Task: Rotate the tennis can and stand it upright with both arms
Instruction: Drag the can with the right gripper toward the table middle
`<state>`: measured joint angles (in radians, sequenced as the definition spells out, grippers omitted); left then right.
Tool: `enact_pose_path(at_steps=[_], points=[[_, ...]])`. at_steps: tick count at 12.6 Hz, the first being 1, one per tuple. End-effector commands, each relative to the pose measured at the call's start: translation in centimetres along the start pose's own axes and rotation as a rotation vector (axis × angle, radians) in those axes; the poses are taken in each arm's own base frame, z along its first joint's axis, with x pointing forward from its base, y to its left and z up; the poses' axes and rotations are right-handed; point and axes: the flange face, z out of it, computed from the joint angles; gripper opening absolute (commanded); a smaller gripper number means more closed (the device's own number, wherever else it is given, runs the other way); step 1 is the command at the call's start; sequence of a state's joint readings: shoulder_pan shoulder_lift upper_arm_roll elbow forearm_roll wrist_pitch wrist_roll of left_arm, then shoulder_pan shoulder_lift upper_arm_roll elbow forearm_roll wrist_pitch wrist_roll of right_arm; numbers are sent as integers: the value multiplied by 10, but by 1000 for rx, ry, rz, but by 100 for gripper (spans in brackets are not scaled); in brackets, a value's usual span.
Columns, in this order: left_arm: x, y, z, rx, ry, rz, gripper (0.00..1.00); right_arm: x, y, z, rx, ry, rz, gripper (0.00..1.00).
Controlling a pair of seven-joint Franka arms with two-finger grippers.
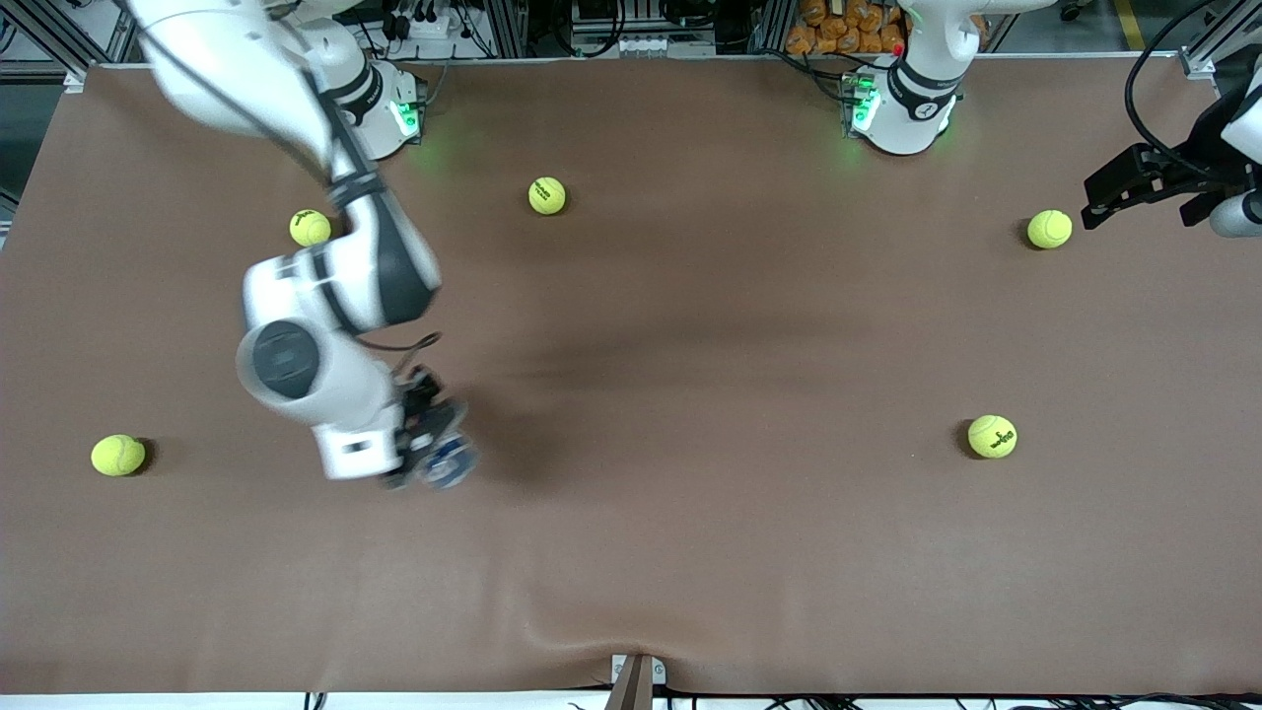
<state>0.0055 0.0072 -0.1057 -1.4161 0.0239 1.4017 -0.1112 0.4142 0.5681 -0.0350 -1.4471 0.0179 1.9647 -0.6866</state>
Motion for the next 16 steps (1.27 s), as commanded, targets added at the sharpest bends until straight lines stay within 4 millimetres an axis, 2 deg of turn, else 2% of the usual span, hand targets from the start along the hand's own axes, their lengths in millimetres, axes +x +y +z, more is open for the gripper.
enact_pose_path(at_steps=[1, 3, 6, 8, 10, 11, 12, 16], points=[[2, -5, -5, 1, 17, -7, 100, 37, -42, 2, -41, 61, -194, 79], [2, -5, -5, 3, 17, -6, 100, 78, -89, 17, -85, 102, -333, 79], [2, -5, -4, 4, 16, -4, 100, 127, -162, 72, -115, 116, -458, 81], [2, -5, -5, 4, 17, 0, 100, 144, -194, 111, -180, 84, -543, 82], [2, -5, -5, 3, 17, 2, 100, 149, -207, 127, -252, 38, -555, 86], [3, -5, -4, 3, 19, 2, 100, 153, -221, 134, -273, 22, -573, 100], [3, -5, -5, 2, 20, 1, 100, 155, -229, 137, -291, 13, -595, 100], [4, -4, -3, 1, 19, 4, 100, 154, -218, 114, -290, 42, -514, 100]])
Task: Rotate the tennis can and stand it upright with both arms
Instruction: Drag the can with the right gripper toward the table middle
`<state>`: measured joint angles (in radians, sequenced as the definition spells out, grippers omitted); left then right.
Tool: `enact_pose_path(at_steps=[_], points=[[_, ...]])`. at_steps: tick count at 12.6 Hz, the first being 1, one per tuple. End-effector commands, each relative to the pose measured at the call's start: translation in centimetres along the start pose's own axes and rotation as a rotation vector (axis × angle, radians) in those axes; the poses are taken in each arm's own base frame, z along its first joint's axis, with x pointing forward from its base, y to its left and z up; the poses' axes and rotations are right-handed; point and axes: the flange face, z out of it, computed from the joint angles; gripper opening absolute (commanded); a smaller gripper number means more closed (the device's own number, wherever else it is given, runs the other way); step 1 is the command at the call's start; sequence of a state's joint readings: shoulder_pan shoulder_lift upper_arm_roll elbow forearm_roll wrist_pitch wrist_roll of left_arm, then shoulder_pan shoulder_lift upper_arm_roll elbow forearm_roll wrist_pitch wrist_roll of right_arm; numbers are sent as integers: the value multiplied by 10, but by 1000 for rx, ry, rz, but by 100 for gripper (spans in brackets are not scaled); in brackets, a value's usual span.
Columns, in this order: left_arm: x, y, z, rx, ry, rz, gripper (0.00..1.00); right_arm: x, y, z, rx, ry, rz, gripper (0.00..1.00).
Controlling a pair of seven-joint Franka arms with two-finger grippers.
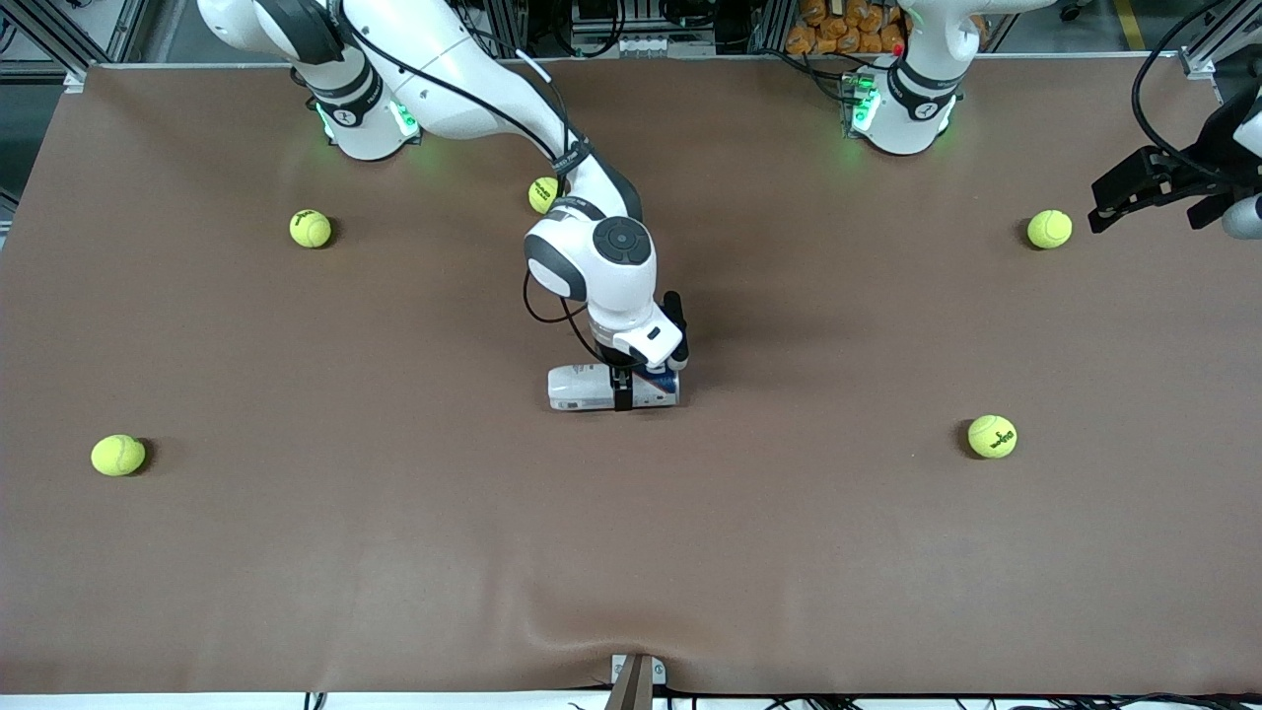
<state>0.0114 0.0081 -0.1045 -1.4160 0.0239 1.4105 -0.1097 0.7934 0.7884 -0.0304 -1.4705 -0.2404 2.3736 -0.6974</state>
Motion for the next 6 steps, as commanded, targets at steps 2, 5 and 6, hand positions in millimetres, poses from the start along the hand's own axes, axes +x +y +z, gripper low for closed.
enact_pose_path(at_steps=[2, 5, 6], points=[[11, 1, 11, -3, -11, 14, 100, -20, 26, -52, -35, -2, 157, 100], [45, 17, 65, -58, -79, 34, 100, -90, 71, -91, -24, -4, 288, 100], [56, 27, 90, -88, -123, 46, 100, -115, 79, -103, -19, 1, 333, 100]])
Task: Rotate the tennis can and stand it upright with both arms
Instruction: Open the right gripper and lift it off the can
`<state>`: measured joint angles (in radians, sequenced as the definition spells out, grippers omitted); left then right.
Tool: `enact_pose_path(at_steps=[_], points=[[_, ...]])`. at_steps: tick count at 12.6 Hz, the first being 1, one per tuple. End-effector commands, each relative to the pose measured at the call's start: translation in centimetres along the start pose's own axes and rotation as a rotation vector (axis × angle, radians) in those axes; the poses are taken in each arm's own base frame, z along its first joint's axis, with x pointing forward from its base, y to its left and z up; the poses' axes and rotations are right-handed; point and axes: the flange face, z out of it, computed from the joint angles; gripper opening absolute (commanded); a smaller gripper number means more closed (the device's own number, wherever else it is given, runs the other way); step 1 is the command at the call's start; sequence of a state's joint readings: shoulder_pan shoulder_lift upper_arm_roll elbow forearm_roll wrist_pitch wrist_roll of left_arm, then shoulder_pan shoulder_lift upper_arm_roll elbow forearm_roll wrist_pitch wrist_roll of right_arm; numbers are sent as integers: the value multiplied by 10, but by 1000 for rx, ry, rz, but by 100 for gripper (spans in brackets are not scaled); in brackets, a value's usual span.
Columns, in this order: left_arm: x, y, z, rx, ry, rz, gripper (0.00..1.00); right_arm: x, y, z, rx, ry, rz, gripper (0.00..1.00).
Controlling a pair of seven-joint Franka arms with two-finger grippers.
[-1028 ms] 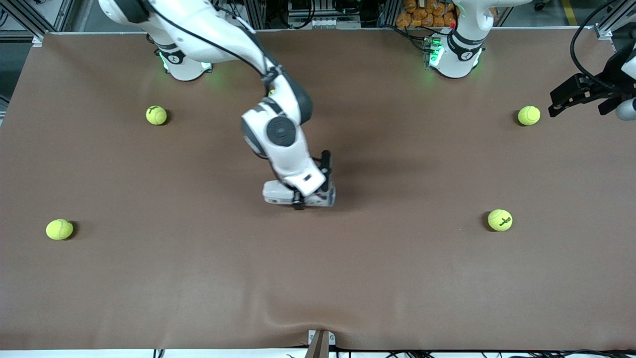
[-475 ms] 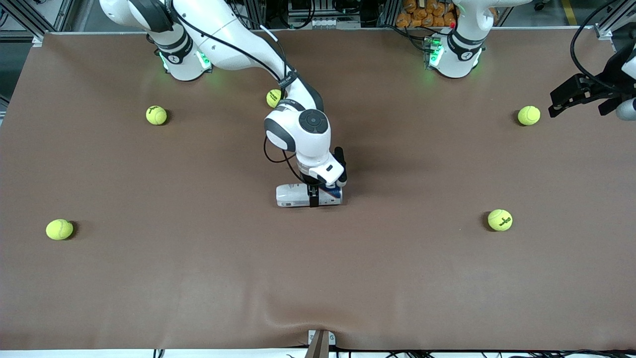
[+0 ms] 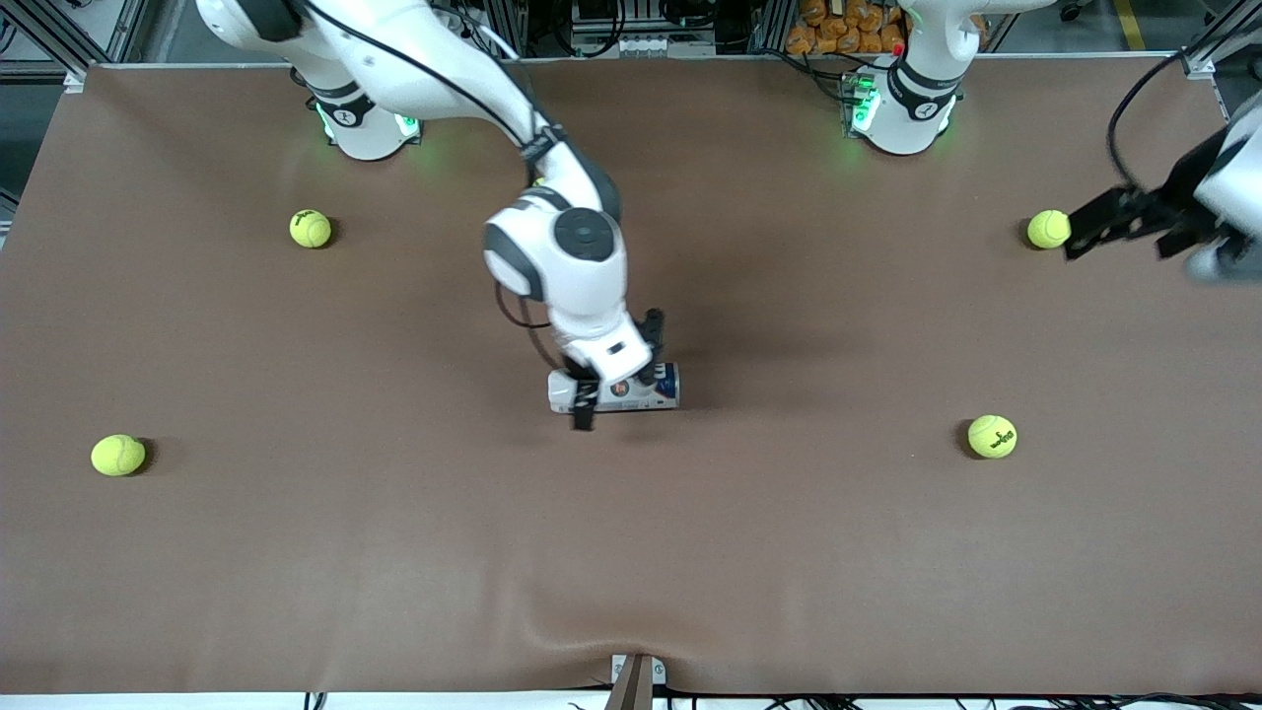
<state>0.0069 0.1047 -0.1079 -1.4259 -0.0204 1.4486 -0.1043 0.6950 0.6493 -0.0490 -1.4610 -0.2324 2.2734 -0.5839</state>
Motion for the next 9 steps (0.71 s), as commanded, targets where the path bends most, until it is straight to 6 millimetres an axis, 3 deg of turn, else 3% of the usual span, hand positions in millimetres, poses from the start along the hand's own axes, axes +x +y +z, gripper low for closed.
enact_pose_path(at_steps=[1, 3, 5, 7, 9], points=[[41, 19, 63, -95, -91, 27, 100, -67, 35, -35, 27, -6, 119, 100], [71, 34, 116, -178, -128, 29, 100, -122, 65, -55, 39, -44, 210, 100], [90, 67, 169, -234, -114, 75, 100, -186, 98, -71, 64, -95, 318, 100], [98, 103, 217, -349, -115, 75, 100, -247, 118, -92, 146, -129, 456, 100], [100, 118, 268, -527, -194, -29, 100, -299, 130, -109, 196, -172, 571, 100]])
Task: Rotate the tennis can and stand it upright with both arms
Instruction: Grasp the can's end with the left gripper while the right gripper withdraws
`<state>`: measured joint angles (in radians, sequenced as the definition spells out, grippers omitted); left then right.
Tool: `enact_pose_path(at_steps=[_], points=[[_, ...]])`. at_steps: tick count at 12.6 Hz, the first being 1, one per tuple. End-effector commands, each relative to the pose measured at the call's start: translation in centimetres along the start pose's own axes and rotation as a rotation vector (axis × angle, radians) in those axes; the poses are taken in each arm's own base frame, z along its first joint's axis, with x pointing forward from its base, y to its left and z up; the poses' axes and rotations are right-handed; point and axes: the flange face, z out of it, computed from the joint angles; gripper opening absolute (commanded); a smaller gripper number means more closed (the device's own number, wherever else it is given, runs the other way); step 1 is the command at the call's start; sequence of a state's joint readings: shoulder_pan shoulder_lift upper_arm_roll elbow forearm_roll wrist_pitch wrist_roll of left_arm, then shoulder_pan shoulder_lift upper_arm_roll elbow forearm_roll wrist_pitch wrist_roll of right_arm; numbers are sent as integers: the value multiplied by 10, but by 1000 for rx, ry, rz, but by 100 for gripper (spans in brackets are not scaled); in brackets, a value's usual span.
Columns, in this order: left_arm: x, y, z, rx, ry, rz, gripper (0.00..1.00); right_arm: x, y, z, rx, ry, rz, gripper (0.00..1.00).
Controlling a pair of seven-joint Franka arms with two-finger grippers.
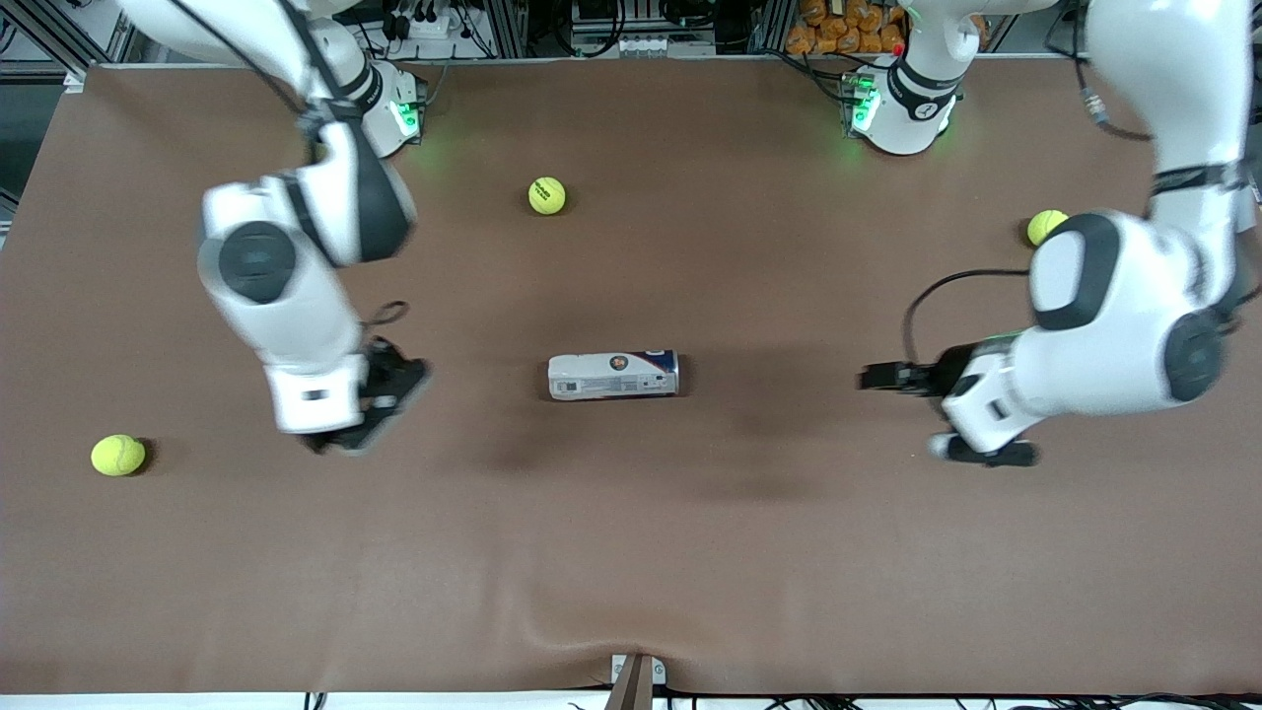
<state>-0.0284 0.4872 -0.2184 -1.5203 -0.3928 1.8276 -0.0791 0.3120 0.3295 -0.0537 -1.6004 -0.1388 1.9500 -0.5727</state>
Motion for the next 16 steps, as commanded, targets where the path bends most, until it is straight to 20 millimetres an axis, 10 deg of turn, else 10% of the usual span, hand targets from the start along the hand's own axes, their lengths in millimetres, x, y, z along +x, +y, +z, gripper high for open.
enact_pose_path(at_steps=[1, 12, 16], points=[[4, -6, 51, -164, -24, -87, 100, -59, 25, -14, 70, -49, 158, 100], [-33, 2, 232, -662, 11, -247, 100, -207, 64, -53, 239, -75, 764, 100], [-59, -3, 274, -736, 17, -260, 100, -222, 76, -127, 235, -88, 982, 100]])
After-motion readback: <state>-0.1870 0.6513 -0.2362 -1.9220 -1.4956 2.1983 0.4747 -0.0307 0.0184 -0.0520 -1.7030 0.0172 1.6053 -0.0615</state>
